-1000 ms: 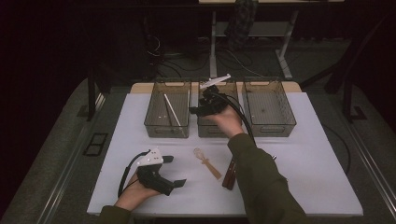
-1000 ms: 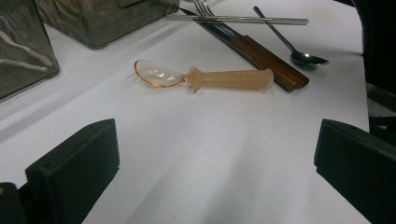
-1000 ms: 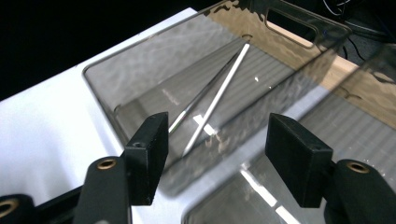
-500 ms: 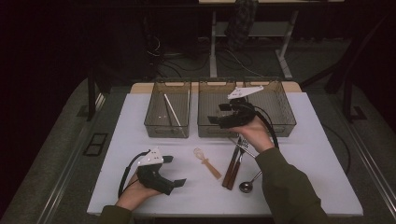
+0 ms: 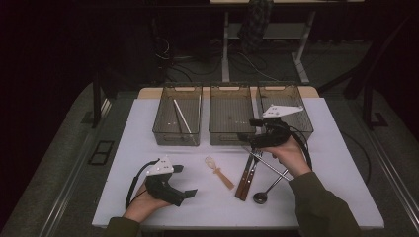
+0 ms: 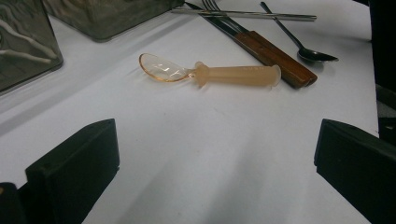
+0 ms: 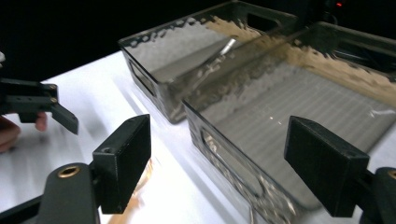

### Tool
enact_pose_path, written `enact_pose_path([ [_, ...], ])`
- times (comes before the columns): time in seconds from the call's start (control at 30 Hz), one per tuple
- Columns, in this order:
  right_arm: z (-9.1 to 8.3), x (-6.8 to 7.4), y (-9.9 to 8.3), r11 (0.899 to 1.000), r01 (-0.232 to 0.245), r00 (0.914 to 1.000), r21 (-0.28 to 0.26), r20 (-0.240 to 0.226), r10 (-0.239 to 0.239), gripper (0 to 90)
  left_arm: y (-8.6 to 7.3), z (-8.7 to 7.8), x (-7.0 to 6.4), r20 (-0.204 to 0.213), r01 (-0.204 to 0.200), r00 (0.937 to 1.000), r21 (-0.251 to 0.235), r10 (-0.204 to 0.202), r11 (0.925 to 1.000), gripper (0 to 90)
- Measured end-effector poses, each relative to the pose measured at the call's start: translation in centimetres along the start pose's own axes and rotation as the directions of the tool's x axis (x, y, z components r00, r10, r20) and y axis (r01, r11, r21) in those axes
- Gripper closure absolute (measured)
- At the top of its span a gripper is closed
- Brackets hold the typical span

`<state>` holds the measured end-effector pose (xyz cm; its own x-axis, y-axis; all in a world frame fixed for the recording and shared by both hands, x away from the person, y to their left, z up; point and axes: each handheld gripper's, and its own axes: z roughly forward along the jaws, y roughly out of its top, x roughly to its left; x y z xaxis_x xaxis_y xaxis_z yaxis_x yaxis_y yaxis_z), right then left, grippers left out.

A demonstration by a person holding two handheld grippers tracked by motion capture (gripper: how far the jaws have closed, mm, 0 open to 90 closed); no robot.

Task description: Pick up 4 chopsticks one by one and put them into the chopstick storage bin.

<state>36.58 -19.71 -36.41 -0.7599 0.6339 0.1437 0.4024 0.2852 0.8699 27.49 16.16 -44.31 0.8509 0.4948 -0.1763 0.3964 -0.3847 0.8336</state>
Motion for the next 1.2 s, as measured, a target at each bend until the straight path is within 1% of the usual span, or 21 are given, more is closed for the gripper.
enact_pose_path([
  [0.07,-0.3,-0.1,-0.7,1.0,-0.01,0.9999,0.003,0.007,0.01,21.8,0.0,0.0,0.0,-0.001,-0.001,1.0,0.002,0.001,1.0,0.0],
  [0.17,-0.8,-0.3,-1.5,0.999,-0.04,0.9992,0.01,0.008,0.04,17.7,0.0,0.1,0.0,-0.001,-0.001,1.0,0.004,0.001,1.0,0.0],
  [0.2,-0.9,-0.2,-1.8,1.0,-0.029,0.9995,0.01,0.011,0.029,17.7,0.0,0.1,0.0,-0.001,-0.001,1.0,0.006,0.001,1.0,0.0],
  [0.23,-1.1,-0.2,-2.0,1.0,-0.02,0.9997,0.022,0.018,0.019,17.7,0.0,0.1,0.0,-0.001,-0.001,1.0,0.006,0.001,1.0,0.0],
  [0.43,-2.3,-0.1,-2.9,0.998,0.008,1.0,0.061,0.004,-0.008,16.3,0.0,0.0,0.0,-0.002,-0.005,1.0,0.004,0.005,1.0,0.0],
  [0.53,-2.8,0.0,-3.5,0.996,0.02,0.9998,0.091,0.005,-0.021,13.8,0.0,0.0,-0.1,-0.001,-0.007,1.0,0.004,0.007,1.0,0.0],
  [0.63,-3.4,0.2,-4.0,0.993,0.027,0.9995,0.117,0.012,-0.028,13.6,0.0,0.0,-0.1,0.0,-0.01,1.0,0.006,0.01,0.9999,0.0],
  [0.7,-3.9,0.2,-4.2,0.992,0.028,0.9994,0.123,0.017,-0.03,13.7,0.1,0.1,-0.1,0.0,-0.01,0.9999,0.006,0.01,0.9999,0.0],
  [0.87,-4.8,0.3,-4.8,0.987,0.023,0.9994,0.158,0.024,-0.027,14.1,0.1,0.1,-0.1,-0.001,-0.011,0.9999,0.006,0.011,0.9999,0.0],
  [0.97,-5.3,0.2,-5.3,0.984,0.02,0.9989,0.178,0.039,-0.027,14.2,0.1,0.1,-0.1,-0.001,-0.012,0.9999,0.007,0.012,0.9999,0.0],
  [1.0,-5.5,0.2,-5.5,0.982,0.019,0.9982,0.187,0.052,-0.029,14.4,0.1,0.1,-0.1,-0.001,-0.013,0.9999,0.008,0.013,0.9999,0.0],
  [1.13,-6.3,0.1,-6.2,0.977,0.018,0.9971,0.212,0.069,-0.033,14.3,0.1,0.1,-0.2,-0.002,-0.017,0.9998,0.008,0.017,0.9998,0.0],
  [1.2,-6.7,0.2,-6.5,0.974,0.03,0.996,0.223,0.075,-0.048,14.3,0.1,0.1,-0.2,-0.003,-0.018,0.9998,0.009,0.018,0.9998,0.0],
])
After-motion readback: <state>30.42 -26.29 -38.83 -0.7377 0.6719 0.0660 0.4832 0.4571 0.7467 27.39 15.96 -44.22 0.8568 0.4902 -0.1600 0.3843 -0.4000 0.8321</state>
